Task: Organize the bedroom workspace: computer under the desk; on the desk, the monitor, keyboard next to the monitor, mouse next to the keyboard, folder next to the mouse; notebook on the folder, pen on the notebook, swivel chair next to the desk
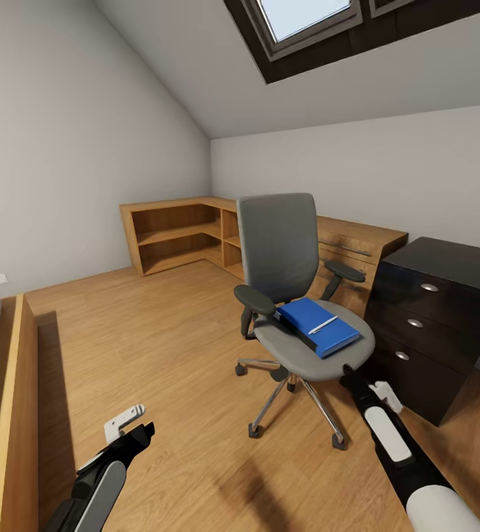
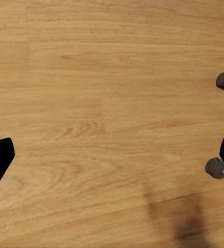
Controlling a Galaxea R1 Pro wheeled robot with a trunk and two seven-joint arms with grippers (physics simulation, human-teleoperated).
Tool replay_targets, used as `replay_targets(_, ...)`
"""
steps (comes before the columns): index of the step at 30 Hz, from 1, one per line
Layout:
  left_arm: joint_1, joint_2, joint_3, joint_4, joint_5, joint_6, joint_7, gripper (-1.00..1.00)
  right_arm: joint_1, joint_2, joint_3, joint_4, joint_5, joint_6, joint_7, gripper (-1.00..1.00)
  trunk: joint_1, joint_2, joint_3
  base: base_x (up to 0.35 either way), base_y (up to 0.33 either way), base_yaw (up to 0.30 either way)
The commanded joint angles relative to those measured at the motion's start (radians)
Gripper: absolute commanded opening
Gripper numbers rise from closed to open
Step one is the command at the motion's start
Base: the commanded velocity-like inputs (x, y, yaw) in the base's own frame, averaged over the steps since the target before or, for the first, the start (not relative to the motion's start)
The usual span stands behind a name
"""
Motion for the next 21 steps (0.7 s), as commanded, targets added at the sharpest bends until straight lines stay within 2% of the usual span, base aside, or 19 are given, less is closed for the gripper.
replay_targets(1, -0.001, 0.001, -0.003, -0.001, 0.008, 0.001, 0.009, 1.00, 0.000, -0.001, 0.001, -0.001, -0.025, 0.011, -0.004, 1.00, 0.000, 0.000, -0.001, 0.000, 0.000, 0.000)
replay_targets(7, -0.001, 0.001, -0.003, 0.000, 0.009, 0.001, 0.009, 1.00, 0.000, -0.004, -0.002, -0.003, -0.096, 0.111, -0.001, 1.00, 0.000, 0.000, -0.001, 0.000, 0.000, 0.000)
replay_targets(12, -0.001, 0.001, -0.003, 0.000, 0.009, 0.001, 0.009, 1.00, 0.000, -0.006, -0.002, -0.005, -0.113, 0.138, 0.006, 1.00, 0.000, 0.000, -0.001, 0.000, 0.000, 0.000)
replay_targets(21, -0.001, 0.001, -0.015, 0.000, 0.009, 0.001, 0.009, 1.00, 0.000, -0.007, 0.002, -0.009, -0.114, 0.144, 0.012, 1.00, 0.000, 0.000, -0.001, 0.000, 0.000, 0.000)
